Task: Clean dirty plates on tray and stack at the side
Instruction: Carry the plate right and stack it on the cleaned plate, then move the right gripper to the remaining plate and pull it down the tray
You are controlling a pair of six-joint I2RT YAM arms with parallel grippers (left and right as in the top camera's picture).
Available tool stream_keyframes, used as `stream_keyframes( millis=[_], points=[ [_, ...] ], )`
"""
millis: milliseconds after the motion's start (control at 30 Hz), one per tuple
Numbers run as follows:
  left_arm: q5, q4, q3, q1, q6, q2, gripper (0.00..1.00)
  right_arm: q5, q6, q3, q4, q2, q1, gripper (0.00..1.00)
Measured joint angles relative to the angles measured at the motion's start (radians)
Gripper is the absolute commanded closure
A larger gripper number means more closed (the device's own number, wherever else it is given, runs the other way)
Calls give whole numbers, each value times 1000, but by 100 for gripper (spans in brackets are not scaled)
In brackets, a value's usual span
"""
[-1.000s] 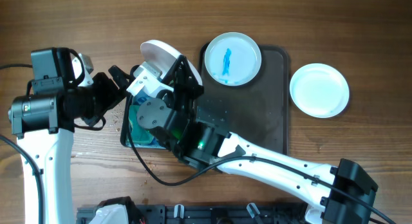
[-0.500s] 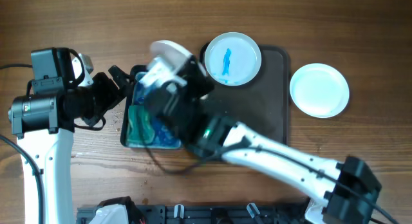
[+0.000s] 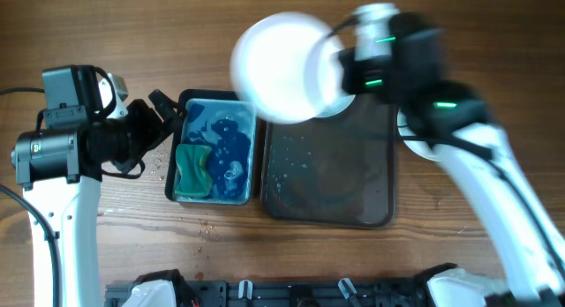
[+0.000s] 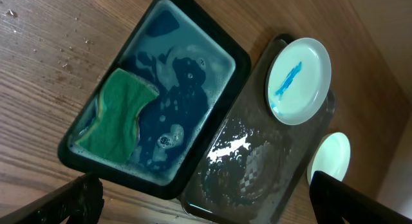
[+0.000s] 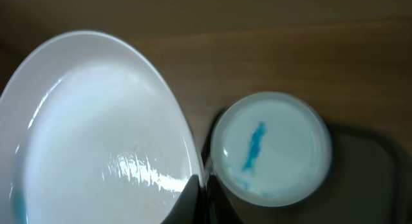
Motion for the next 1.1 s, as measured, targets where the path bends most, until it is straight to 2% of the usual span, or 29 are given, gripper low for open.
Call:
stream_keyframes(
  millis=[100, 233, 333, 467, 500, 567, 633, 800, 900, 1100],
  points=[
    [0, 0, 0, 0, 0, 0, 0, -45, 70, 5, -126, -63, -233, 96],
    [0, 0, 0, 0, 0, 0, 0, -42, 109, 1, -294, -35, -490, 96],
    [0, 0, 0, 0, 0, 0, 0, -8, 125, -32, -349, 31, -643, 96],
    [0, 0, 0, 0, 0, 0, 0, 24, 131, -90, -370, 147, -771, 96],
    [0, 0, 0, 0, 0, 0, 0, 27, 130, -100, -371, 170, -785, 96],
    [0, 0, 0, 0, 0, 0, 0, 32, 128, -117, -377, 227, -807, 70],
    [0, 0, 0, 0, 0, 0, 0, 31, 113, -122, -373, 266, -809, 60],
    [0, 0, 0, 0, 0, 0, 0, 21, 52, -120, -370, 274, -783, 52],
    [0, 0, 0, 0, 0, 0, 0, -16, 12, -93, -383, 242, -731, 53],
    [0, 0, 0, 0, 0, 0, 0, -151, -80, 14, -314, 56, -507, 53]
  ],
)
